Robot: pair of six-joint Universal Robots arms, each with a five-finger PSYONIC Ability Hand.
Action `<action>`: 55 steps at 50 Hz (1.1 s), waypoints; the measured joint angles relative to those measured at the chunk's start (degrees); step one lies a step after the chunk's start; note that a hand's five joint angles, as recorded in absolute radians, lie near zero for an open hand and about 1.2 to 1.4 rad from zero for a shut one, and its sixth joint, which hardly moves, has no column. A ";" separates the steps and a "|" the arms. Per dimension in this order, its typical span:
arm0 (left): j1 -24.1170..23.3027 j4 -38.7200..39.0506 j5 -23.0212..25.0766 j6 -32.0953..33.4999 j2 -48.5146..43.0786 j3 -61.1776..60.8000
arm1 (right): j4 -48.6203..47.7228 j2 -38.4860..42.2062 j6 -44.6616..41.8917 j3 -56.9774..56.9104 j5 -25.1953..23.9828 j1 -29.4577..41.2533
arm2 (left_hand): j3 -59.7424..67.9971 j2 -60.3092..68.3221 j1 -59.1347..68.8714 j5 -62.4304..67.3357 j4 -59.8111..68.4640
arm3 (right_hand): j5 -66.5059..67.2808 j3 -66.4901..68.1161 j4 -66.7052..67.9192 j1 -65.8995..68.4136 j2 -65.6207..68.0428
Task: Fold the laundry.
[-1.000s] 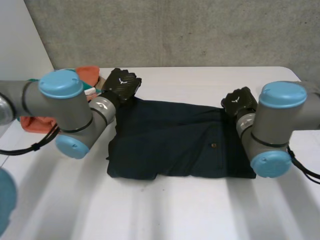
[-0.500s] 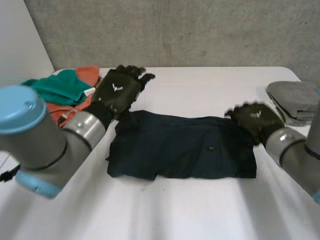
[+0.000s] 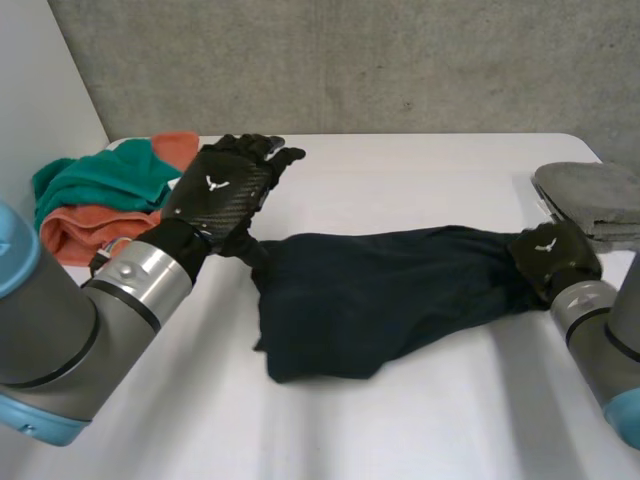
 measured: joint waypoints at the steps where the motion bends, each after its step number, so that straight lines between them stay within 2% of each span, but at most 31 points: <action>1: 0.15 -0.04 0.02 -0.09 0.38 -0.16 | -0.07 -0.65 -1.42 0.02 0.38 0.21 | 0.00 0.00 0.00 0.00 0.00 | 0.21 0.00 0.00 0.00 0.00; 6: 1.14 -0.19 0.10 -0.76 2.36 -1.23 | -1.52 -2.64 -10.35 -1.74 1.65 5.54 | 0.00 0.00 0.00 0.00 0.00 | 0.47 0.00 0.02 0.35 0.00; 10: 1.99 -0.29 0.00 -1.38 3.11 -1.84 | -4.91 -1.30 -15.33 -4.03 -0.20 13.63 | 0.00 0.00 0.00 0.00 0.00 | 0.47 0.45 0.08 1.17 0.22; 12: 2.46 -0.36 -0.04 -1.64 3.23 -1.99 | -8.03 1.36 -18.33 -5.14 -4.70 20.30 | 0.00 0.00 0.00 0.00 0.00 | 0.49 0.74 0.15 1.92 0.36; 13: 2.59 -0.39 -0.04 -1.70 3.24 -2.01 | -8.60 2.02 -18.90 -5.28 -5.88 21.60 | 0.00 0.00 0.00 0.00 0.00 | 0.49 0.76 0.15 1.92 0.36; 15: 3.08 -0.60 -0.14 -1.90 3.24 -2.08 | -10.35 5.22 -21.41 -5.89 -11.50 26.14 | 0.00 0.00 0.00 0.00 0.00 | 0.50 0.86 0.17 1.92 0.36; 19: 3.94 -1.19 -0.76 -2.05 3.20 -2.02 | -11.00 10.02 -25.26 -6.81 -20.22 30.72 | 0.00 0.00 0.00 0.00 0.00 | -2.84 -4.00 -4.84 0.90 -2.90; 21: 4.41 -1.53 -1.39 -2.12 3.22 -1.88 | -10.82 11.47 -26.44 -7.25 -24.12 31.92 | 0.00 0.00 0.00 0.00 0.00 | -16.48 -17.41 -18.31 -11.45 -16.72; 24: 4.92 -1.82 -2.44 -2.26 3.24 -1.58 | -10.81 11.64 -25.37 -7.62 -27.19 32.02 | 0.00 0.00 0.00 0.00 0.00 | -40.43 -41.31 -42.04 -37.34 -42.69; 25: 4.97 -1.84 -2.55 -2.28 3.24 -1.53 | -10.82 11.57 -25.09 -7.64 -27.38 31.97 | 0.00 0.00 0.00 0.00 0.00 | -44.26 -45.27 -46.08 -41.27 -45.52; 26: 5.13 -1.86 -3.17 -2.42 3.21 -1.25 | -11.02 10.88 -22.96 -7.69 -27.98 31.49 | 0.00 0.00 0.00 0.00 0.00 | -51.19 -52.55 -53.42 -48.00 -52.39; 27: 5.19 -1.82 -3.77 -2.59 3.16 -0.84 | -11.45 9.59 -19.50 -7.73 -27.99 30.71 | 0.00 0.00 0.00 0.00 0.00 | -53.43 -55.08 -55.81 -49.14 -54.44; 31: 4.80 -1.53 -5.39 -3.28 2.59 0.91 | -12.72 4.47 -4.74 -7.89 -25.67 27.32 | 0.00 0.00 0.00 0.00 0.00 | -53.61 -55.62 -56.59 -49.14 -54.59; 34: 3.66 -1.47 -6.58 -4.05 1.47 3.19 | -12.74 0.61 10.73 -8.67 -21.76 23.08 | 0.00 0.00 0.00 0.00 0.00 | -53.65 -55.62 -56.59 -49.14 -54.59; 35: 3.50 -1.49 -6.67 -4.13 1.33 3.45 | -12.62 0.33 12.22 -8.81 -21.34 22.62 | 0.00 0.00 0.00 0.00 0.00 | -53.61 -55.62 -56.59 -49.14 -54.59; 36: 2.30 -1.85 -7.32 -4.68 0.23 5.28 | -11.27 -0.74 20.43 -9.94 -18.90 19.83 | 0.00 0.00 0.00 0.00 0.00 | -53.62 -55.62 -56.59 -49.14 -54.59; 38: 1.32 -2.33 -7.72 -5.07 -0.66 6.60 | -9.73 -0.94 24.89 -10.98 -17.63 18.13 | 0.00 0.00 0.00 0.00 0.00 | -53.62 -55.62 -56.58 -49.14 -54.59; 40: -1.49 -4.51 -8.65 -6.02 -3.41 10.15 | -4.32 0.35 31.67 -14.35 -15.74 14.77 | 0.00 0.00 0.00 0.00 0.00 | -53.62 -55.62 -56.58 -49.14 -54.59; 45: -6.18 -11.07 -10.52 -7.10 -9.13 15.99 | 6.61 5.92 34.03 -21.24 -15.99 11.95 | 0.00 0.00 0.00 0.00 0.00 | -53.61 -55.62 -56.58 -49.14 -54.59; 48: -8.41 -16.15 -12.31 -7.23 -13.19 18.98 | 14.75 11.64 33.67 -26.95 -18.20 11.23 | 0.00 0.00 0.00 0.00 0.00 | -53.62 -55.62 -56.58 -49.14 -54.59; 55: -9.86 -25.03 -18.09 -6.19 -21.52 21.60 | 25.36 21.81 33.29 -35.14 -23.63 11.51 | 0.00 0.00 0.00 0.00 0.00 | -53.61 -55.62 -56.58 -49.14 -54.59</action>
